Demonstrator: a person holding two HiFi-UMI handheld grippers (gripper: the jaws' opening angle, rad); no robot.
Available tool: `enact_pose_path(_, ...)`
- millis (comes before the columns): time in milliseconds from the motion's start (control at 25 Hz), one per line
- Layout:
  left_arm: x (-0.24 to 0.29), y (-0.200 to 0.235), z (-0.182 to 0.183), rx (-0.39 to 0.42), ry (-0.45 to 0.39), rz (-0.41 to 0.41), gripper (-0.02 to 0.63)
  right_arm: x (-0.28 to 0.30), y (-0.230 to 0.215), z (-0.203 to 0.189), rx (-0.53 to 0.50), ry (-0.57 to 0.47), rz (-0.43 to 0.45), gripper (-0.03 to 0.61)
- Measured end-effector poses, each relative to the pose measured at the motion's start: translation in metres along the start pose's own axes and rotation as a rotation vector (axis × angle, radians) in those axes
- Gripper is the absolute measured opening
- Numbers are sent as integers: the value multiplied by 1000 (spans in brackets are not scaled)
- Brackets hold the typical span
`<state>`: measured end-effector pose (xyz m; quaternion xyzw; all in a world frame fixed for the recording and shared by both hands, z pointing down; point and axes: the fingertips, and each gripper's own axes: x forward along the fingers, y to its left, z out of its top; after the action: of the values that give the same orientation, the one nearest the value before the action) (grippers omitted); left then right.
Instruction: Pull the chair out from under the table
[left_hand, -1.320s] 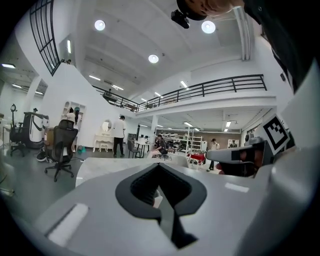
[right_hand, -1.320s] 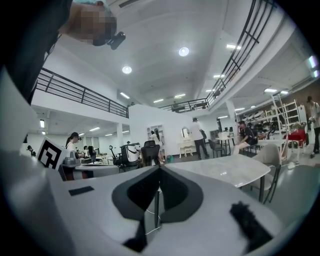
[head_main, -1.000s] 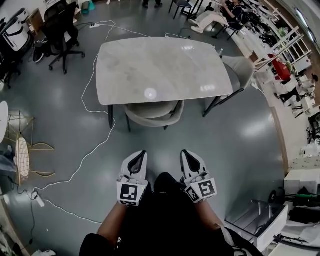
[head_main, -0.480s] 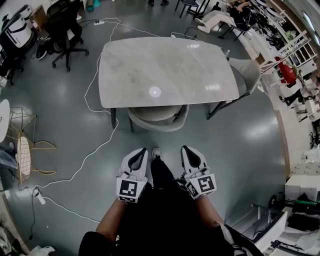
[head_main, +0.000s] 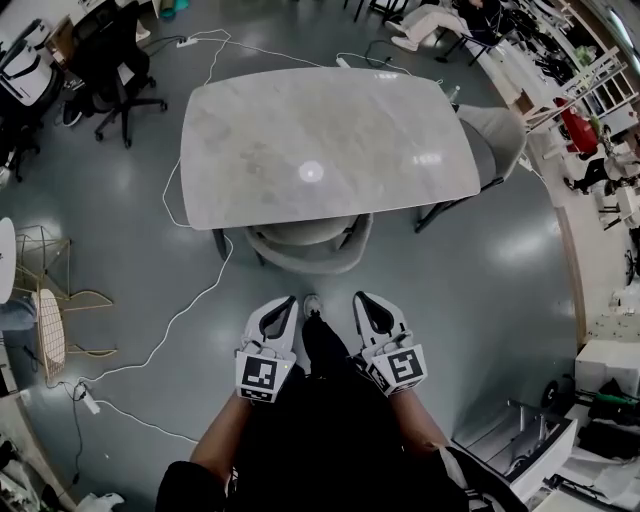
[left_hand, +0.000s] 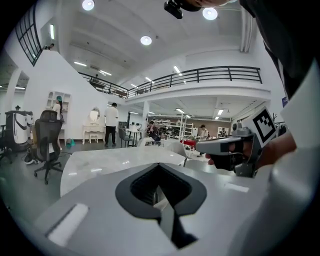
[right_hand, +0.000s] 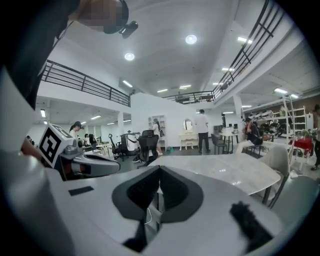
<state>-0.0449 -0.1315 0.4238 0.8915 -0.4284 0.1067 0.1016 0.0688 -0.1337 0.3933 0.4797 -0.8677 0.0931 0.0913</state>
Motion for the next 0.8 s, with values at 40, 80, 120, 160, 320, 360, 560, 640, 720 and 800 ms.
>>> enact_pose_path(40,6,-1,-2,11,13,-6,9,2,-4,-3,-6,11,7,17)
enact_pose_path(80,12,-3,-6,23,27,-12,9,4,-8,-7,-13,22,12,17)
enact_pose_path(120,18,-4,-9,35,42,-19,9,7,-12,-12,-20,34,15,17)
enact_pose_path(160,25,-3,-14,43,60,-26,9,10,-16,-16,-24,46,15,17)
enact_pose_path(320,48,2,-33,53,120,-42,9,24,-29,-35,-31,100,19,17)
enact_pose_path(360,52,4,-38,55,134,-42,9,28,-31,-39,-39,112,22,17)
enact_pose_path(560,67,7,-68,90,224,-52,26,41,-35,-56,-67,166,60,18)
enact_pose_path(640,74,7,-74,122,245,-65,49,45,-36,-64,-84,181,79,18)
enact_pose_path(720,79,10,-82,153,268,-73,61,51,-36,-71,-115,202,103,18)
enact_pose_path(800,85,13,-91,186,297,-83,77,59,-36,-78,-132,223,129,18)
